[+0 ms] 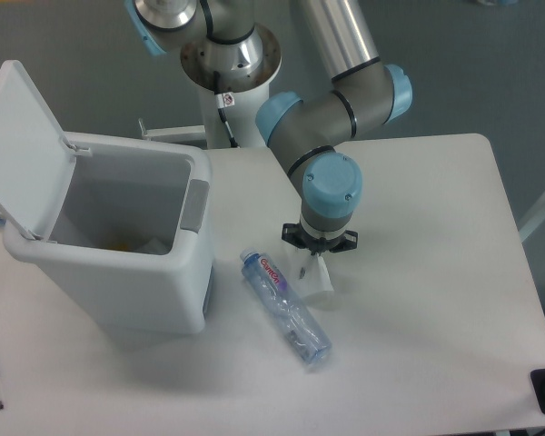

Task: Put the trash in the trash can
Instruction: 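Lower the gripper and close it on the crumpled white paper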

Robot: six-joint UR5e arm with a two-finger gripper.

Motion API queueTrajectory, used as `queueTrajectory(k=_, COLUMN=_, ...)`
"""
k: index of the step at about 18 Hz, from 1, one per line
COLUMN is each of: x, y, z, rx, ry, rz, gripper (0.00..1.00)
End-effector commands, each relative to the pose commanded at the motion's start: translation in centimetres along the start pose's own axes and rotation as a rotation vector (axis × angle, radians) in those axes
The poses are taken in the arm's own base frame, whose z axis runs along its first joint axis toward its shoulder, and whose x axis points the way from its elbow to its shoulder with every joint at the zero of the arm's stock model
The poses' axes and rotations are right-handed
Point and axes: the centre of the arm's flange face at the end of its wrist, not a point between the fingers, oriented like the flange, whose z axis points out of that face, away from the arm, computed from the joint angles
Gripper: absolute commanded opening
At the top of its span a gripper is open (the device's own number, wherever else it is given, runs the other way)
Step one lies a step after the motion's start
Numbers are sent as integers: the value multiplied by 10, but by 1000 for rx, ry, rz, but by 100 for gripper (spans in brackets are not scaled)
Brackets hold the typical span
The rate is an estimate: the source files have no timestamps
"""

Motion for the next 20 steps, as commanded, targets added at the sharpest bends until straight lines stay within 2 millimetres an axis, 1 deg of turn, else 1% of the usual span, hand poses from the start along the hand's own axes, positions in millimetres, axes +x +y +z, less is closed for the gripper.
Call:
queueTrajectory(k=4, x=-7, y=-3, z=-10, rx=23, ry=-7, rz=-8, gripper=0)
queueTrajectory(k=7, x=-21, y=-3, z=-22, rx=63, ry=6, rz=-33, gripper=0)
queueTrajectory(k=9, x=-32, y=-4, z=-31, rx=128, ry=54, rz=-58, gripper=0)
queueTrajectory(k=11, x=-39, y=-6, z=-39, rx=168, ry=76, rz=-73, gripper=0)
queueTrajectory(k=15, x=-45, y=-16, z=-60, rx=273, ry=131, rz=-83, gripper=0)
queueTrajectory(k=18, x=-58, y=-21, z=-79, rx=412, ry=204, rz=-126, gripper=1)
queueTrajectory(k=20, x=-58, y=-24, z=-86, rx=472, ry=219, rz=-132, gripper=2)
